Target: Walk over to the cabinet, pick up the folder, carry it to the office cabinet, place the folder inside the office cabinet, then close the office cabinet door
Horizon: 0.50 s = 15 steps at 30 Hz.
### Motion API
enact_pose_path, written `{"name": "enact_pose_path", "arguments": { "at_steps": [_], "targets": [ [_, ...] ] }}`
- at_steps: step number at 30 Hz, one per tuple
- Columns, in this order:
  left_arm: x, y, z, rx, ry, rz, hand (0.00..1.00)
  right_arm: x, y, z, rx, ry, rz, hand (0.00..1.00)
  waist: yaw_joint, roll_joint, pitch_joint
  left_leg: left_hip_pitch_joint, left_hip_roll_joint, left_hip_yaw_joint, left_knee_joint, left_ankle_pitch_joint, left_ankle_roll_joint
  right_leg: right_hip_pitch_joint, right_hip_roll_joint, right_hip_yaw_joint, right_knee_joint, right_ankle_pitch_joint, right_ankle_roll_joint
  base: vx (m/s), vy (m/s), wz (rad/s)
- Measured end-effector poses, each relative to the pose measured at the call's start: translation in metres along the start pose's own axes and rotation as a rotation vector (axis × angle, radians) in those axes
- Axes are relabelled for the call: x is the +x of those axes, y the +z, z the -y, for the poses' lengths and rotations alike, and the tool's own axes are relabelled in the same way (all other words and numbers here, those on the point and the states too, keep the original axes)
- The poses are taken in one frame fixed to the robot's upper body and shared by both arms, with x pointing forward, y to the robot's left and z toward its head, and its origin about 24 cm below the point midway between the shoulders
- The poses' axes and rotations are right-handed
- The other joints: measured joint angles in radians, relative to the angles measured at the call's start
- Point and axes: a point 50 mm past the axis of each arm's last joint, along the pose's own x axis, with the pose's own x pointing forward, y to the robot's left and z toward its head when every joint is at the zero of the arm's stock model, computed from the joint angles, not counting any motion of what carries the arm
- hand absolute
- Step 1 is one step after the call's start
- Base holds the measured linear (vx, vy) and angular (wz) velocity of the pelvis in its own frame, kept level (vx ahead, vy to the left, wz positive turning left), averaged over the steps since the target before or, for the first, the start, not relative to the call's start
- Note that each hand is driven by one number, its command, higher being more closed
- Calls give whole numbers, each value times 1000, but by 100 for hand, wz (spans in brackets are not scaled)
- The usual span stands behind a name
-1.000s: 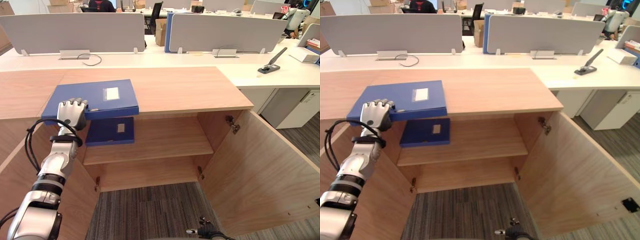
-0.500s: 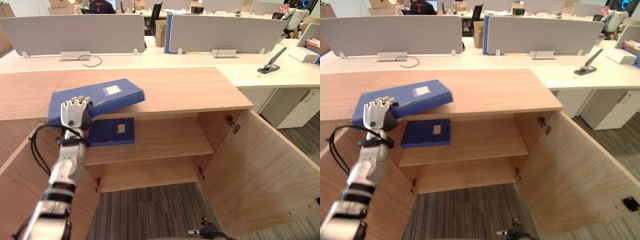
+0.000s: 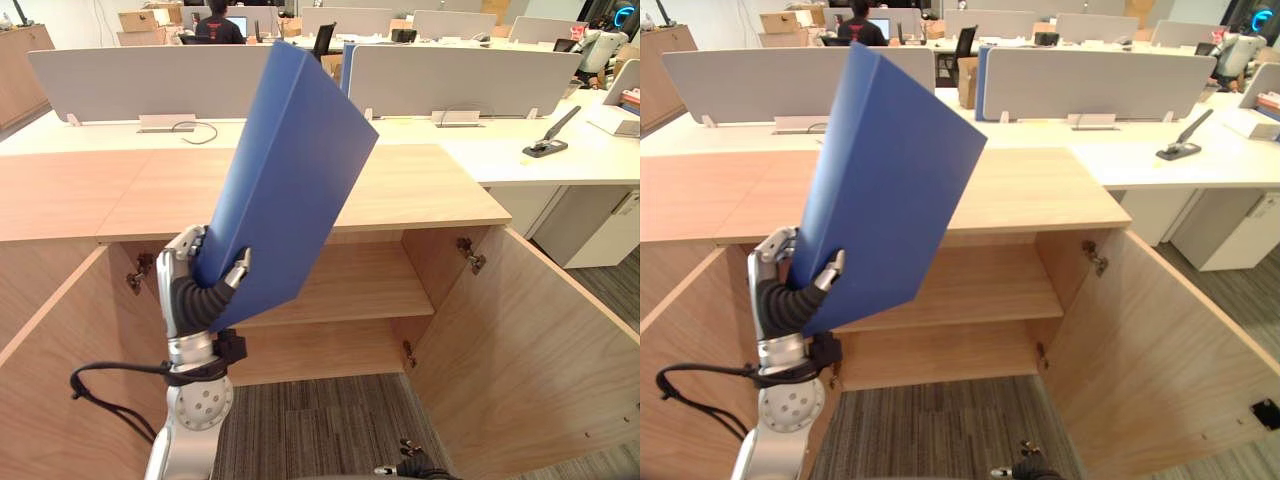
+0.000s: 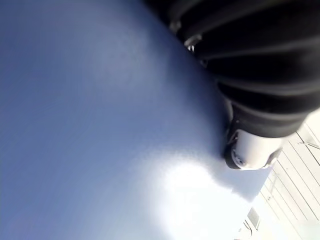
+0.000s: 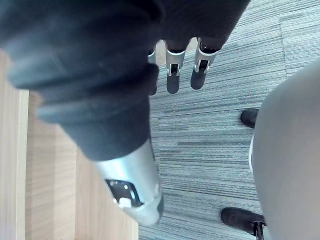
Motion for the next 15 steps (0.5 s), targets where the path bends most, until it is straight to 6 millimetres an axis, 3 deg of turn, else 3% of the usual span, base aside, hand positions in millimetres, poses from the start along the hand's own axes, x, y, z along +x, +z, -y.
{"name": "enact_pose_path", "arguments": {
  "at_steps": [3,8,11,13,15],
  "targets": [
    [3,10,-5,-59,32,23,100,0,-2,1,6,-3,-8,0,5,0,-6,-14,-1,-6,0,1,1,1,0,-5,0,3,5,19,-5,8],
    [7,21,-13,-331,89,19,100,0,-7,3,49,-18,-34,0,15,2,-12,-14,-1,-29,1,2,2,9,1,-12,1,1,2,13,2,13],
    [8,17,-14,-704,56,-73,100,1,-7,5,129,-46,-60,0,22,7,-10,-13,-1,-44,0,3,0,19,1,-25,2,-4,2,-24,-3,12],
    [8,16,-13,-843,46,-97,100,1,-7,6,183,-54,-63,0,27,9,-9,-12,-1,-47,0,4,0,24,1,-28,4,-9,2,-32,-9,9],
    [7,15,-14,-971,54,-114,100,1,11,1,260,-37,16,0,28,8,-5,-9,1,-47,0,7,1,23,3,-28,11,-13,0,-33,-9,0]
  ]
}}
